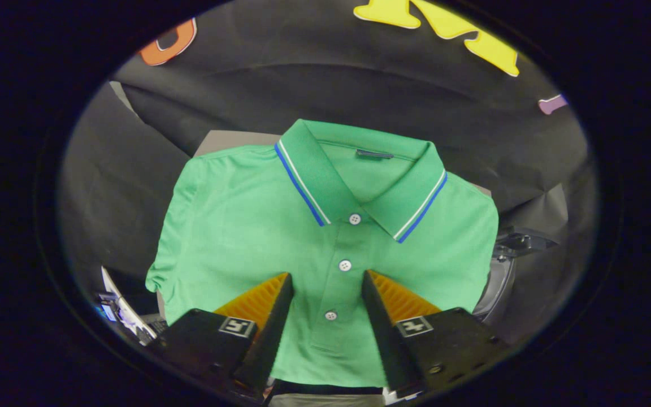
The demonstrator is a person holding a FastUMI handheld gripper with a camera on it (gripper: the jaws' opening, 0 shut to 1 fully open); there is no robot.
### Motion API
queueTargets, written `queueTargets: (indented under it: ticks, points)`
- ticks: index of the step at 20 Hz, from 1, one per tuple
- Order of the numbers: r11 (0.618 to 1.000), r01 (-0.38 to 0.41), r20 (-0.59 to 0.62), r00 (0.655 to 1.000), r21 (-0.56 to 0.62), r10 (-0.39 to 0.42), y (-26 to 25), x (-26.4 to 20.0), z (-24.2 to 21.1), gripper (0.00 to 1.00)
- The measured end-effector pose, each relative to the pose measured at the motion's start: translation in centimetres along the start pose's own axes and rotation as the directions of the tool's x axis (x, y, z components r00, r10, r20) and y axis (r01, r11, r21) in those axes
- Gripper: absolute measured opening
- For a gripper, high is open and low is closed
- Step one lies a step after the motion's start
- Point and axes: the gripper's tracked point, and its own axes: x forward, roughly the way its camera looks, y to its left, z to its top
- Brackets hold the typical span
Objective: Put the clothes into the washing machine and then close the washing machine lid.
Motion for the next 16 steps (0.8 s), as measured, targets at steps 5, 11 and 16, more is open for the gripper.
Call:
queueTargets:
  ticks: [5, 11, 16]
  points:
    - [0.998, -0.063, 0.004, 0.998, 0.002, 0.063, -0.3, -0.1, 0.0, 0.16]
    - [0.983, -0.158, -0.026, 0.987, 0.098, 0.161, -0.5, -2.1, -0.1, 0.06]
    - [0.974, -0.186, 0.043, 0.982, 0.133, 0.182, -1.4, -6.0, 0.2, 0.06]
